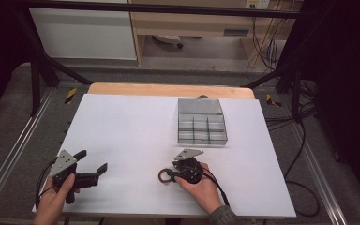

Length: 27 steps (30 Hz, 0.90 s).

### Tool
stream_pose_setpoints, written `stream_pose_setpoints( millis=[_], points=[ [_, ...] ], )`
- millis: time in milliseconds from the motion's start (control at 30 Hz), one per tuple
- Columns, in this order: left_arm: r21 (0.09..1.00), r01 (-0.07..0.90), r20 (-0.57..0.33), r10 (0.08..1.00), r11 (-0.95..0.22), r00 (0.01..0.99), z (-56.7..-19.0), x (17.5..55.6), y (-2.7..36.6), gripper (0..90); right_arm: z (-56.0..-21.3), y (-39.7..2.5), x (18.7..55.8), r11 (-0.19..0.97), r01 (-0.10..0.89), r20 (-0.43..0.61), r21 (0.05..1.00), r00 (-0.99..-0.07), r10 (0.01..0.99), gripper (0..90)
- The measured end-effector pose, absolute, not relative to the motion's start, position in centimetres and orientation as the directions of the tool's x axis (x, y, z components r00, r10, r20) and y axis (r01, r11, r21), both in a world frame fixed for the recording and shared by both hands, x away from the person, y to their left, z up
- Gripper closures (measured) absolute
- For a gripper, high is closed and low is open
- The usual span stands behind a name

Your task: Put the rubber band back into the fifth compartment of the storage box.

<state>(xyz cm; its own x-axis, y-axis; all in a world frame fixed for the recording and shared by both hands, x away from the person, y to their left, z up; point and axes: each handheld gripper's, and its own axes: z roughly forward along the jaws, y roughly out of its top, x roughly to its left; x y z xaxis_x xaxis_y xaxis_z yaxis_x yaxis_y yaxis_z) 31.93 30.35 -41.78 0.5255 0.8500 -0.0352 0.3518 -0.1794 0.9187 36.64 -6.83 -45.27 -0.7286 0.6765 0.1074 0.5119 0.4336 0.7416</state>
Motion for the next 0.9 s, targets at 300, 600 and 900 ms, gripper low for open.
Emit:
stream_pose_setpoints(
  millis=[300, 600, 900],
  points=[
    [0.918, 0.353, -0.034, 0.852, -0.180, 0.522, -41.77, 31.90, 30.43, 4.4, -45.65, -6.30, 36.11, 0.485, 0.459, 0.024, 0.745, -0.744, 0.668, 84.4],
    [0.919, 0.351, -0.031, 0.854, -0.179, 0.519, -41.72, 31.83, 30.48, 4.4, -45.56, -6.44, 35.87, 0.467, 0.421, 0.025, 0.778, -0.763, 0.646, 86.1],
    [0.919, 0.354, -0.037, 0.853, -0.177, 0.521, -41.75, 31.88, 30.38, 4.4, -45.13, -6.73, 35.74, 0.441, 0.401, 0.031, 0.803, -0.766, 0.642, 86.1]
  ],
)
